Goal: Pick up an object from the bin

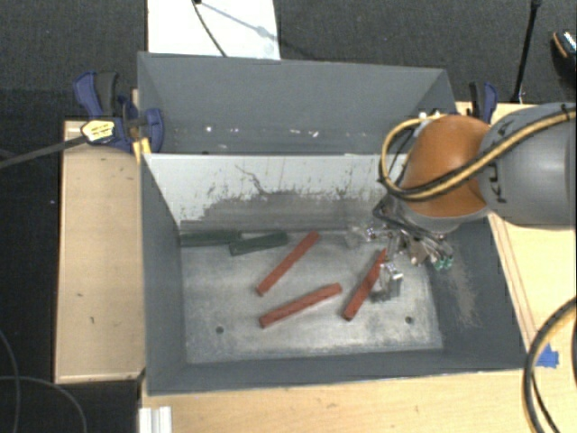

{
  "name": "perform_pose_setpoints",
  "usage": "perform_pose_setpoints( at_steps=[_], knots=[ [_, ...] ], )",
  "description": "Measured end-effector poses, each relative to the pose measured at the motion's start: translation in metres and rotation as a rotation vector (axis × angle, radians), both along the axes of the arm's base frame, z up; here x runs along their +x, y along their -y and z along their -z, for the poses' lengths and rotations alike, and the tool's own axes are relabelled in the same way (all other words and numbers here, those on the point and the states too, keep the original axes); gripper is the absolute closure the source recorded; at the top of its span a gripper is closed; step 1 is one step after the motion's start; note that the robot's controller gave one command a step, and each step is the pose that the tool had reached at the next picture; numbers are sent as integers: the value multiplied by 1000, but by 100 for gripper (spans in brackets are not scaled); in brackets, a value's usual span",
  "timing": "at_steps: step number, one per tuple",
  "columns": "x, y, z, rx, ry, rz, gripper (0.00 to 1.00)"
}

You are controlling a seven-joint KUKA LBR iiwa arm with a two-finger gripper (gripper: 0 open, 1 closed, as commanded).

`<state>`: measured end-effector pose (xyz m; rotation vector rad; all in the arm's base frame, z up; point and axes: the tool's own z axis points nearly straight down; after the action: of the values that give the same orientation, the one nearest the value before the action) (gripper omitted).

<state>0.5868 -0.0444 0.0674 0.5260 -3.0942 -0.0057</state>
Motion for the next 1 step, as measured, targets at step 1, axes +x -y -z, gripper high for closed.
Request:
perform_pose_setpoints(
  at_steps=[1],
  knots=[
    [-48,-74,-34,2,5,-125,0]
  ],
)
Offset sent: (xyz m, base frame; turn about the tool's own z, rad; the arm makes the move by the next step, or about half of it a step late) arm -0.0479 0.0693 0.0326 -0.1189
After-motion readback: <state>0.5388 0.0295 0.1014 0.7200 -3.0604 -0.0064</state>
